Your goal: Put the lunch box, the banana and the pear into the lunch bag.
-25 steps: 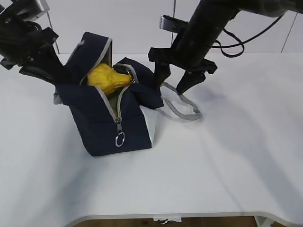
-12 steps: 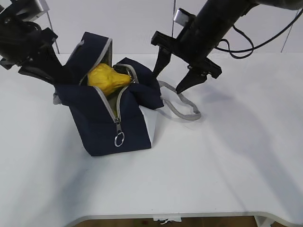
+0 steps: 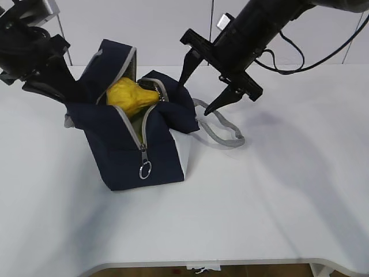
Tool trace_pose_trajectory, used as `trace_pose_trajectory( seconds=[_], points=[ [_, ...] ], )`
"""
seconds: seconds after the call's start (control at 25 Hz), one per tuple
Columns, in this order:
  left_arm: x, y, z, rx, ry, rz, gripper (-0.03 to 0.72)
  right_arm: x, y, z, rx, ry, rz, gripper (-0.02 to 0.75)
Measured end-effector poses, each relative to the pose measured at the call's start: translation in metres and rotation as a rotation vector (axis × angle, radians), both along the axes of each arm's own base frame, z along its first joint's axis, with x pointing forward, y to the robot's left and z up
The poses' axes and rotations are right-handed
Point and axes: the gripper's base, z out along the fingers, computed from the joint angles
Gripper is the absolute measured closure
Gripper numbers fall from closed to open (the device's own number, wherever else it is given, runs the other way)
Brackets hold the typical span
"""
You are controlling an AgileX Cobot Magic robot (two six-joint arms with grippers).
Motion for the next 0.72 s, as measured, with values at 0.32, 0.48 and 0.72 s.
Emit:
trace_pose_trajectory(
  seconds=[0.32, 0.48, 0.72],
  points=[
    [0.000, 0.000, 0.000, 0.002, 0.000, -0.001, 0.676, -0.002, 0.006, 0.001, 0.042, 0.099, -0.120, 0.197],
    [0.000, 0.000, 0.000, 0.005, -0.001, -0.002, 0.676, -0.004, 0.012, 0.002, 0.064, 0.146, -0.166, 0.197],
    [0.000, 0.001, 0.000, 0.009, -0.001, -0.003, 0.676, -0.004, 0.011, 0.000, 0.044, 0.191, -0.242, 0.200]
  ],
)
